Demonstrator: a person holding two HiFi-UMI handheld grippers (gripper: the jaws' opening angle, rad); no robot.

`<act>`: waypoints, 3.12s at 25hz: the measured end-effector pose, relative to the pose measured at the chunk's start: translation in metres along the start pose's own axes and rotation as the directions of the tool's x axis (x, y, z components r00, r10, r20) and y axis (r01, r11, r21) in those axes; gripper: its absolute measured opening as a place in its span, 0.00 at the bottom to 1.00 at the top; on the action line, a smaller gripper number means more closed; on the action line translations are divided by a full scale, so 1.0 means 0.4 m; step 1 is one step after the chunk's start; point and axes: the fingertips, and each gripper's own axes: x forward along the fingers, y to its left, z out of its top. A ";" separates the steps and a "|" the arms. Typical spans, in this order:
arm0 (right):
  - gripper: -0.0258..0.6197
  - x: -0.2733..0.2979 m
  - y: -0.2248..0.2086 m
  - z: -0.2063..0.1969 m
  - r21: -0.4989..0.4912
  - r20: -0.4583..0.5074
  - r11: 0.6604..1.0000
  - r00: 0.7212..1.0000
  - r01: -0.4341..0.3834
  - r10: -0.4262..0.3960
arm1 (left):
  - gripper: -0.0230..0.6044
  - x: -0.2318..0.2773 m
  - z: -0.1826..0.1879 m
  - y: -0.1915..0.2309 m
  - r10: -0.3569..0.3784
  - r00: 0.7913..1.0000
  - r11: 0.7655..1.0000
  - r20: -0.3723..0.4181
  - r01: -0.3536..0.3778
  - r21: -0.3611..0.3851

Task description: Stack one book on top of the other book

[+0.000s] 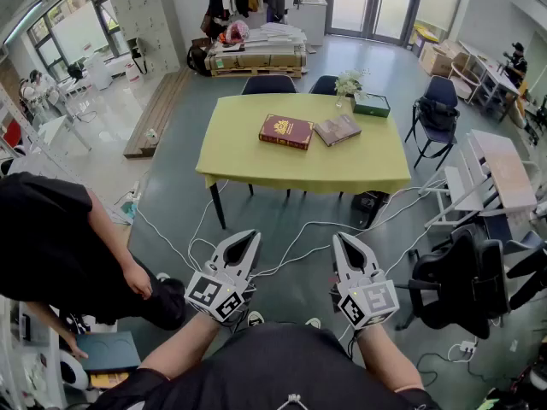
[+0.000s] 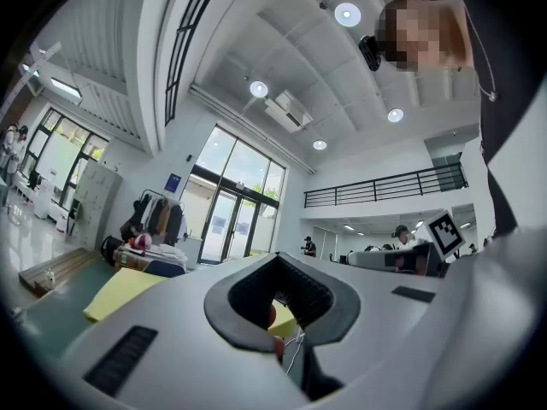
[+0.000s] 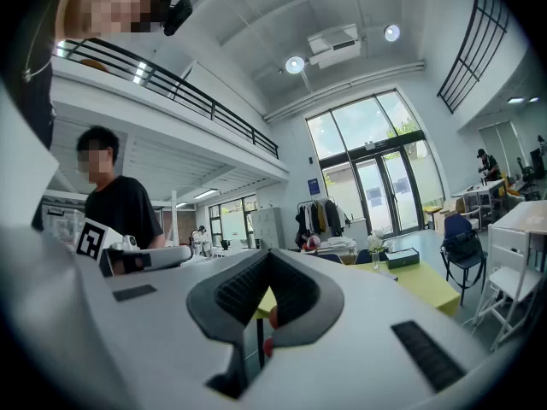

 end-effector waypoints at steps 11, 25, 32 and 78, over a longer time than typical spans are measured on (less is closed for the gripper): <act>0.06 0.010 -0.039 -0.016 -0.021 -0.008 0.999 0.999 -0.034 0.033 | 0.04 0.064 -0.036 -0.009 0.009 1.000 1.000 0.006 -0.009 0.007; 0.06 -0.011 -0.223 -0.092 0.046 -0.048 0.998 0.998 -0.037 0.039 | 0.04 0.142 -0.125 -0.055 0.129 0.992 0.992 -0.012 -0.129 0.005; 0.06 -0.006 -0.288 -0.157 0.081 -0.093 0.995 0.993 -0.065 0.072 | 0.04 0.163 -0.176 -0.071 0.191 0.980 0.982 -0.049 -0.190 0.012; 0.06 0.830 -0.518 -0.100 0.048 -0.116 0.996 0.991 0.078 -0.072 | 0.04 0.767 -0.084 0.596 -0.033 0.995 0.999 -0.091 0.031 -0.023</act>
